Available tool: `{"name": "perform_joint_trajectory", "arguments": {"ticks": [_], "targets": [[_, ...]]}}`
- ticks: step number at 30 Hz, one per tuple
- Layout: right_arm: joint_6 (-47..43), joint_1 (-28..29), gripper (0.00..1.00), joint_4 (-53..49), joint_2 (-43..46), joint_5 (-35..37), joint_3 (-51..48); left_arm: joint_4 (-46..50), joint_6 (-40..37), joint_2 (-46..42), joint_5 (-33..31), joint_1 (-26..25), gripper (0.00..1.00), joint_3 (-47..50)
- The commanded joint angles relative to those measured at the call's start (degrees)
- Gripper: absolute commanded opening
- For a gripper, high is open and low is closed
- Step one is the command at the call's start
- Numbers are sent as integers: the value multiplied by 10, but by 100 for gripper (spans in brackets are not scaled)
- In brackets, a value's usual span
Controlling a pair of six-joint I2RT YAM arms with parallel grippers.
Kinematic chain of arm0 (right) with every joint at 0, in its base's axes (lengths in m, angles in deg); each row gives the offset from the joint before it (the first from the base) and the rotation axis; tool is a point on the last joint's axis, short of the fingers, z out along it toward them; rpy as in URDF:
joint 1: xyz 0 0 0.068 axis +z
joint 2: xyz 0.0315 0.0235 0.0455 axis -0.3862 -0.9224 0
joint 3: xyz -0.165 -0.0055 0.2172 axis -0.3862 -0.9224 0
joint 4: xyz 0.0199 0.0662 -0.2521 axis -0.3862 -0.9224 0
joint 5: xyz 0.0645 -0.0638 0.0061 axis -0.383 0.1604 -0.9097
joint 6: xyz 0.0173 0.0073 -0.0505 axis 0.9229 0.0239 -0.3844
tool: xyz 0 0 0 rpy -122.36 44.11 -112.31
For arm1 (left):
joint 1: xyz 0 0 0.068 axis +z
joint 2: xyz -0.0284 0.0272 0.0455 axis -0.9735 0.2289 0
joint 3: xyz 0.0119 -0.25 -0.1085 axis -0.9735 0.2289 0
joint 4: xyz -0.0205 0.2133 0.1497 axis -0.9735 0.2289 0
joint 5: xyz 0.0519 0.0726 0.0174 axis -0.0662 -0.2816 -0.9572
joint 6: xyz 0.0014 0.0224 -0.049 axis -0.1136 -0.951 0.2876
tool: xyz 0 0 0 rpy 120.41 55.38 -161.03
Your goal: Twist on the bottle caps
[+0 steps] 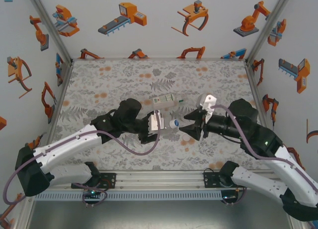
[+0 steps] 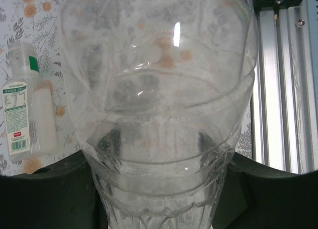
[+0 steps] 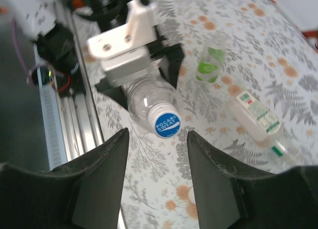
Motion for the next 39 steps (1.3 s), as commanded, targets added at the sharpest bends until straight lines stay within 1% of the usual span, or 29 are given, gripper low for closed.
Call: {"name": "perform_joint_trajectory", "arguments": {"ticks": [1,3,8,19,26,39], "targets": [[-149,0,51,-26,-19,-97,12,10,-7,-19,34,-2,0,-9],[-175,0,51,-27,-30,-99,13,14,-10,-23,46,-2,0,-6],[-185,1,51,-17,-57,-120,22,18,-19,-37,59,-2,0,1],[-175,1,50,19,-80,-150,24,43,-27,-37,43,-2,0,-6],[-170,1,45,20,-81,-145,26,42,-29,-22,43,-2,0,-15],[-171,1,45,0,-76,-119,20,42,-34,-27,41,-2,0,-17]]}}
